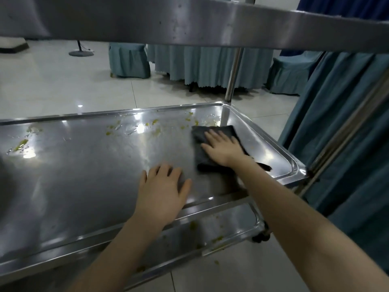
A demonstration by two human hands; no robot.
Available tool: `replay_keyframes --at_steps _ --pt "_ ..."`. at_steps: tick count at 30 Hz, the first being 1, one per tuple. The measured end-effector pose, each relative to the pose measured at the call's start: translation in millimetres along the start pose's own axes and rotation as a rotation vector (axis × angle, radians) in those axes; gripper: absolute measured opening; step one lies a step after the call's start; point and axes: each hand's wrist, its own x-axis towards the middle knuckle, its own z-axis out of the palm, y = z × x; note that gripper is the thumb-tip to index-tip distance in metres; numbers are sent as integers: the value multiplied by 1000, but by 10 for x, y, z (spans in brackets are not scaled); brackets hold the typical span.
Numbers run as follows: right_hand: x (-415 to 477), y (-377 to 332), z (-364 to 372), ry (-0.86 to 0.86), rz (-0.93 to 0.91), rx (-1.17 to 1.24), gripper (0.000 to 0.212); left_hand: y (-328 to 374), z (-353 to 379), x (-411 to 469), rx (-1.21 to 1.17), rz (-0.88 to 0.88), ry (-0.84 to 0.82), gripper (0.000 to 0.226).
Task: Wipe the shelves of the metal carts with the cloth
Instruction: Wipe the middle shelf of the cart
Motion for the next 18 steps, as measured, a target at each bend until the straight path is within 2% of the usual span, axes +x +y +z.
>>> replay_keyframes --at_steps 3,5,6,8,10,12,15,18 --pt "-65 -794 83 -68 -282 -5 62 -202 -158 -77 -225 -73 69 32" --pt "-186 -663 92 -45 -331 4 62 -552 -282 -145 -202 -13 -29 41" --pt "-224 -440 70 -10 -296 2 63 -754 -331 -199 -125 41 -107 53" --pt "-271 179 -12 38 -102 -14 64 -1073 -382 -336 -10 102 -177 75" --pt "-317 805 -104 38 138 -23 66 -1166 -369 -410 -34 81 -142 80" --pt "-316 1093 -148 25 263 -22 67 -1134 -331 -404 -37 66 -90 78" --pt "-130 655 -96 42 245 4 68 -1086 -344 -379 -33 66 -51 72" --pt "-13 -436 38 48 -82 -31 67 -1080 -378 -391 -90 47 -28 70"
